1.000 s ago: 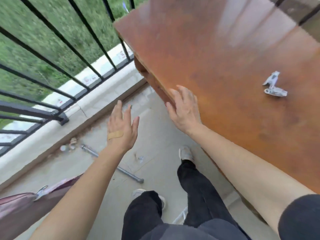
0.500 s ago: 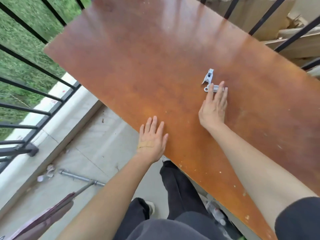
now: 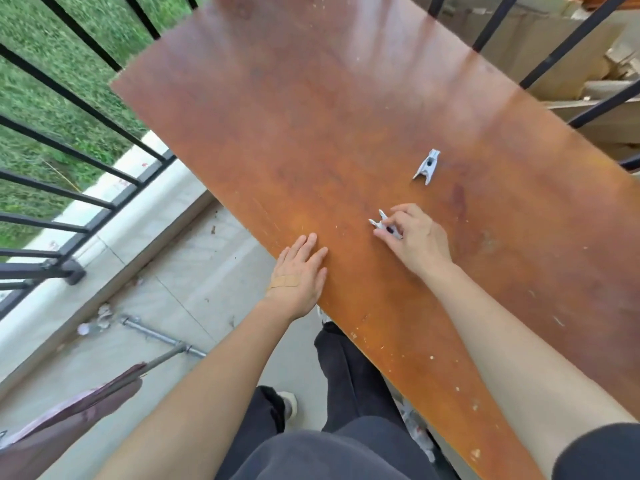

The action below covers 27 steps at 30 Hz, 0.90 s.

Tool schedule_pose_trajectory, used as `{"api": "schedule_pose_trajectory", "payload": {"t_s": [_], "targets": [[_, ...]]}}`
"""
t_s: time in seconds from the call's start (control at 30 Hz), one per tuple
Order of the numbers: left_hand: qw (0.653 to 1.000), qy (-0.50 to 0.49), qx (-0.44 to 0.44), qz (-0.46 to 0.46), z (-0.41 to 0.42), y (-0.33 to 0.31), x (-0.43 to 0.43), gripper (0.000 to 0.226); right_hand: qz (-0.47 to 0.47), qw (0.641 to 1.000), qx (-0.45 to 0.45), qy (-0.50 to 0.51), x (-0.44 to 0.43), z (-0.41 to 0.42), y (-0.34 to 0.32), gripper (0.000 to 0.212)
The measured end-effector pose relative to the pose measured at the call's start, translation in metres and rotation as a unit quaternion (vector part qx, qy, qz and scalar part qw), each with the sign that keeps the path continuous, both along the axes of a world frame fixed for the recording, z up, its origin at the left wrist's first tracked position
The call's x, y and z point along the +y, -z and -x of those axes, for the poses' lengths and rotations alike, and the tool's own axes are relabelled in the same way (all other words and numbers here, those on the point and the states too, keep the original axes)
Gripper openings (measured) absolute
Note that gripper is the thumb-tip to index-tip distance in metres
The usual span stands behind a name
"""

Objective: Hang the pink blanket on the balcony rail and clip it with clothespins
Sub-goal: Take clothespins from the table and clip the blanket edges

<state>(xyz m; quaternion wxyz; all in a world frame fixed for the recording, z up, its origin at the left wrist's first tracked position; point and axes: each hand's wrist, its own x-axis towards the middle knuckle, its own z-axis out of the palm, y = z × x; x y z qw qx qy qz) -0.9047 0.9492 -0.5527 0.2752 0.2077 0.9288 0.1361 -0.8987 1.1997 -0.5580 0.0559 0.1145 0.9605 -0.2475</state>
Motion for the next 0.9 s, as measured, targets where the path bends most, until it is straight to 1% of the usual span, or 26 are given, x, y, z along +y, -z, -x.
{"api": "schedule_pose_trajectory", "payload": {"t_s": [0.07,0.17,0.2,0.27,0.33,0.37,0.4,0.5,0.57,0.63,0.7,0.8,0.87,0.9], "targets": [[1.0,0.0,-0.017,-0.002,0.002,-0.002,-0.002,0.047,-0.036,0.999,-0.012,-0.012,-0.018,-0.001,-0.002,0.021],[0.998,-0.004,-0.058,0.003,0.002,-0.01,-0.009,0.045,-0.05,0.996,-0.074,0.015,-0.035,0.008,-0.01,0.019],[0.997,-0.017,-0.08,0.004,0.001,-0.015,-0.014,0.045,-0.04,0.994,-0.097,0.023,-0.04,0.011,-0.013,0.024],[0.992,-0.064,-0.107,0.009,-0.003,-0.028,-0.026,0.046,-0.015,0.991,-0.13,0.014,-0.052,0.014,-0.021,0.044],[0.989,-0.117,-0.089,0.029,-0.008,-0.044,-0.048,0.047,0.006,0.989,-0.145,-0.017,-0.075,0.019,-0.03,0.061],[0.986,-0.144,-0.072,0.042,-0.011,-0.053,-0.063,0.047,0.015,0.988,-0.151,-0.039,-0.091,0.023,-0.036,0.064],[0.982,-0.174,-0.055,0.052,-0.015,-0.064,-0.079,0.047,0.024,0.986,-0.153,-0.066,-0.11,0.027,-0.042,0.064],[0.961,-0.265,0.019,0.076,-0.03,-0.097,-0.14,0.046,0.035,0.974,-0.14,-0.175,-0.182,0.041,-0.067,0.048],[0.935,-0.338,0.065,0.085,-0.046,-0.121,-0.185,0.044,0.063,0.959,-0.134,-0.24,-0.239,0.046,-0.091,0.041],[0.896,-0.42,0.114,0.086,-0.069,-0.147,-0.229,0.046,0.126,0.939,-0.135,-0.289,-0.299,0.045,-0.118,0.033],[0.853,-0.487,0.174,0.067,-0.099,-0.172,-0.269,0.053,0.176,0.913,-0.124,-0.347,-0.357,0.037,-0.142,0.028],[0.791,-0.554,0.251,0.069,-0.159,-0.212,-0.319,0.044,0.195,0.867,-0.09,-0.45,-0.438,0.007,-0.172,0.02],[0.737,-0.603,0.293,0.082,-0.206,-0.231,-0.348,0.039,0.205,0.826,-0.091,-0.518,-0.491,-0.023,-0.191,0.016],[0.71,-0.627,0.305,0.099,-0.231,-0.238,-0.363,0.039,0.205,0.803,-0.093,-0.552,-0.517,-0.041,-0.201,0.018]]}}
